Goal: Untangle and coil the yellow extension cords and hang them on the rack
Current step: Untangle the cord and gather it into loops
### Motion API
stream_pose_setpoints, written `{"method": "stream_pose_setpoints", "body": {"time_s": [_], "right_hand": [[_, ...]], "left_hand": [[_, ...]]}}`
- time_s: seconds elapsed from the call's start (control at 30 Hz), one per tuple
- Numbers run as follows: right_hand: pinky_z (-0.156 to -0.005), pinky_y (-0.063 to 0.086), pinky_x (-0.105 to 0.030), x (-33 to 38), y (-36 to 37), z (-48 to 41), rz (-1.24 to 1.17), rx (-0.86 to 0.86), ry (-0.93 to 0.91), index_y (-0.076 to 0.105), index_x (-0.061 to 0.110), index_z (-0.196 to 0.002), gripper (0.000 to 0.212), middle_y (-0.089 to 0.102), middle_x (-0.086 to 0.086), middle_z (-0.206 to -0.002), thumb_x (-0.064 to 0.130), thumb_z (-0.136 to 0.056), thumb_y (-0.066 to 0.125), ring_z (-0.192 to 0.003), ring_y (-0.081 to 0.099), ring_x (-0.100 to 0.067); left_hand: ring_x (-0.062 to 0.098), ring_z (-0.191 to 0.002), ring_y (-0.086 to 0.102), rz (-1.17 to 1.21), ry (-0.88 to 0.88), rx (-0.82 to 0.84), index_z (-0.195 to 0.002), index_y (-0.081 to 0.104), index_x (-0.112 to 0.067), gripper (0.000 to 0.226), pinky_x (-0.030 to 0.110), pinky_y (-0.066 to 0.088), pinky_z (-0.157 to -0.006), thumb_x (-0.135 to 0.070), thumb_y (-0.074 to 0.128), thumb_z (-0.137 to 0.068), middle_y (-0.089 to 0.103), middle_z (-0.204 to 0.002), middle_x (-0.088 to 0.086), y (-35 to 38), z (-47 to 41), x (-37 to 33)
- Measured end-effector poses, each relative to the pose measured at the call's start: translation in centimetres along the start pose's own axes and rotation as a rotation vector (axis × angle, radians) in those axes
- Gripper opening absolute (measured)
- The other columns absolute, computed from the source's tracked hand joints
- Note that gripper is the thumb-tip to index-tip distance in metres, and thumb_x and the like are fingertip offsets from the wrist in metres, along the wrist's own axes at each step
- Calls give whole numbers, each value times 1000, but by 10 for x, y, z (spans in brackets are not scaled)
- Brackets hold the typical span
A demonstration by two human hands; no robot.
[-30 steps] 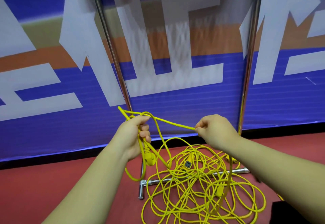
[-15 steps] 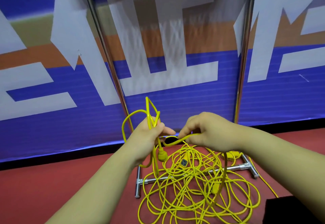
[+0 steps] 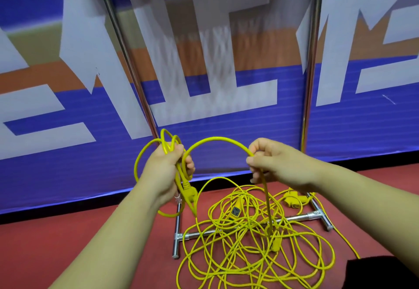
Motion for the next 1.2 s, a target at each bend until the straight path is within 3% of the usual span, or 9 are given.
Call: {"method": "stream_pose_setpoints", "body": {"time_s": [0.1, 0.2, 0.4, 0.6, 0.77, 0.87, 0.93, 1.07, 1.2], "right_hand": [[-57, 45, -23, 4, -9, -5, 245, -227, -163, 58, 11, -89, 9, 61, 5, -64, 14, -94, 65, -54, 53, -8], [-59, 37, -16, 5, -16, -6, 729, -353, -323, 68, 23, -84, 7, 60, 12, -66, 26, -88, 73, -62, 54, 1], [-80, 48, -31, 10, 3, -5, 1176, 96, -354, 72, 28, -104, 17, 68, 8, -98, 38, -92, 67, -90, 60, -11], [-76, 45, -25, 14, 20, -5, 1011, 199, -439, 75, 30, -104, 16, 56, 14, -89, 37, -90, 70, -81, 52, -2], [-71, 44, -19, 16, 21, -4, 785, 108, -464, 77, 31, -96, 12, 61, 8, -86, 36, -85, 76, -82, 59, -7], [-68, 43, -17, 19, 18, -5, 714, -11, -483, 79, 29, -96, 12, 63, 7, -84, 33, -85, 76, -81, 61, -7], [-65, 40, -11, 19, 16, -4, 659, -104, -494, 80, 28, -95, 12, 64, 9, -81, 32, -84, 78, -76, 60, -2], [-58, 41, -14, 18, 11, -7, 522, -240, -468, 74, 23, -84, 11, 67, 6, -69, 30, -79, 82, -59, 57, -2], [-57, 46, -27, 15, -1, -12, 375, -277, -373, 62, 20, -81, 27, 65, -6, -69, 31, -73, 86, -56, 55, -11]], "left_hand": [[23, -69, 71, 36, -43, -82, -95, 53, -11, 15, 34, 59, -58, -16, 45, -107, 71, -74, 10, -5, -2, 1], [16, -60, 66, 85, -80, -109, -91, 55, -14, 16, 29, 55, -51, -18, 48, -105, 65, -72, 5, -10, -3, 3], [10, -48, 43, 189, -110, 14, -92, 57, -16, 16, 22, 38, -44, -22, 49, -104, 53, -67, 0, -7, -2, -4], [12, -50, 43, 97, -90, 87, -87, 54, -15, 20, 23, 38, -45, -22, 47, -105, 53, -68, 3, 6, 9, -3], [17, -51, 57, -139, -60, 96, -91, 48, -11, 18, 31, 53, -51, -19, 45, -107, 59, -68, 8, 22, 21, 8], [21, -52, 62, -261, -73, 163, -86, 50, -9, 26, 39, 54, -63, -23, 45, -107, 60, -65, 11, 29, 27, 12], [21, -50, 62, -315, -89, 195, -92, 50, -9, 24, 37, 55, -61, -26, 45, -107, 61, -63, 10, 34, 31, 12], [13, -36, 41, -211, -176, 260, -99, 49, -10, 29, 24, 41, -42, -39, 47, -103, 52, -54, 7, 41, 35, 13], [7, -38, 23, -127, -245, 376, -84, 58, -13, 40, 15, 22, -38, -53, 58, -85, 33, -53, 2, 41, 34, 1]]}}
Point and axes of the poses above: each hand's wrist, its own z-axis away from the middle knuckle, its own y-axis out of the palm, x = y × z, the point moved 1 cm from there along -z, towards the middle knuckle
